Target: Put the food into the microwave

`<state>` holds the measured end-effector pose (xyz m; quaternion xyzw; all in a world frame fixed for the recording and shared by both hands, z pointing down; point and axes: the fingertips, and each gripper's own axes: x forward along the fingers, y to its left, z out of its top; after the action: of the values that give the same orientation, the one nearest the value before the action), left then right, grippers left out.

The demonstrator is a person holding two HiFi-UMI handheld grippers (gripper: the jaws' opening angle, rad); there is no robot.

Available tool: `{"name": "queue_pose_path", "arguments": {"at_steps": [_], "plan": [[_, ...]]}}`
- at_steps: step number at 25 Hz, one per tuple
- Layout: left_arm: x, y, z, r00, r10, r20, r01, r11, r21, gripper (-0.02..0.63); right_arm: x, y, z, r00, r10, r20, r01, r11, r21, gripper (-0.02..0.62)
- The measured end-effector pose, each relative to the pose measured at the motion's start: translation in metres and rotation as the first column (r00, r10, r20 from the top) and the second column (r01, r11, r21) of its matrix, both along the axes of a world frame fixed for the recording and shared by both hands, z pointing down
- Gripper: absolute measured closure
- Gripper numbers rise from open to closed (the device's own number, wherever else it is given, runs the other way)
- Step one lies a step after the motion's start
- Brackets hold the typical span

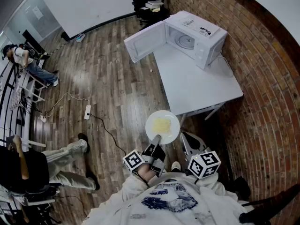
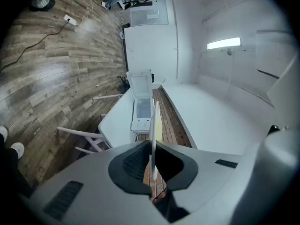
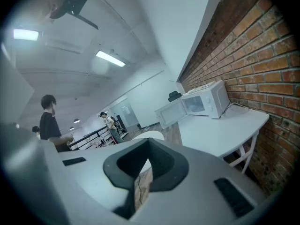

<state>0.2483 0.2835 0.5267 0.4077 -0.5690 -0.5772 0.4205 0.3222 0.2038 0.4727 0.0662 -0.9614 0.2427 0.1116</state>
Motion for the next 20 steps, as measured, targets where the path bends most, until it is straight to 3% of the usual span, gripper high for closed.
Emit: {"name": "queue_pose_path", "arguments": {"at_steps": [20], "plan": [[-0.005, 0.032, -0.010, 0.995, -0.093, 0.022, 0.093, 0.996, 0.012, 0.578, -0.017, 0.029, -0.006, 0.992, -0.122, 0.011, 0.122, 0.992, -0.017, 0.581]]}}
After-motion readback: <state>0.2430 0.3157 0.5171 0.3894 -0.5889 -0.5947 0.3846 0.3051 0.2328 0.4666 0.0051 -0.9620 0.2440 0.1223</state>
